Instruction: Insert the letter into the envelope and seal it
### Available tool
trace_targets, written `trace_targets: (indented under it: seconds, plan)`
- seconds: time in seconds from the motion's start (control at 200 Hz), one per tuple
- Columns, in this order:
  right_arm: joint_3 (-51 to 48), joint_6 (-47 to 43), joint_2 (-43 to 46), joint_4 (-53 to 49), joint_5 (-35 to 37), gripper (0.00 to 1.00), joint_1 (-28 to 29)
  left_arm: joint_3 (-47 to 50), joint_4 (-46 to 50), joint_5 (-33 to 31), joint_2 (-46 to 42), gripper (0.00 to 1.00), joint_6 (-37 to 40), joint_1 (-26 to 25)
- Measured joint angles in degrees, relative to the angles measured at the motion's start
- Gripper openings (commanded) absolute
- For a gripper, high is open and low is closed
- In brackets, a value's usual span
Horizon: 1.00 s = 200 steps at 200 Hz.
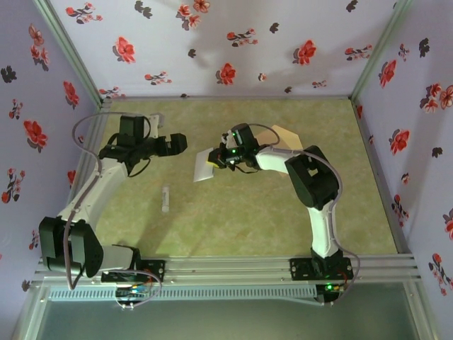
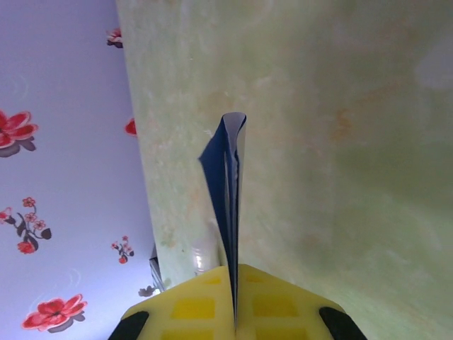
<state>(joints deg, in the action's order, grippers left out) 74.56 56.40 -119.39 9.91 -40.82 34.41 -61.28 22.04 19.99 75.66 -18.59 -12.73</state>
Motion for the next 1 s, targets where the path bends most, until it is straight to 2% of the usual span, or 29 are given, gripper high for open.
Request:
trace_targets:
  seconds: [0.435, 0.5, 0.59, 0.795, 1.0]
  plan:
    - [0.9, -5.4, -2.4, -6.0, 2.6, 0.15, 0.8, 1.4, -1.0, -0.6, -0.1, 1.00, 1.0, 0.0]
    - [0.9, -5.9, -2.7, -6.9, 3.1, 0.22, 1.0, 1.4, -1.0, -0.6, -0.1, 1.00, 1.0, 0.0]
    - [0.9, -7.3, -2.8, -7.9, 3.6, 0.38, 1.0, 1.4, -1.0, -0.6, -0.1, 1.00, 1.0, 0.0]
    - [1.3, -9.5, -2.1, -10.1, 5.4, 0.50, 1.2, 1.4, -1.4, -0.5, 0.0, 1.00, 1.0, 0.0]
    - [1.3, -12.0, 0.6, -15.1, 9.7, 0.68, 1.3, 1.4, -1.5, -0.5, 0.5, 1.00, 1.0, 0.0]
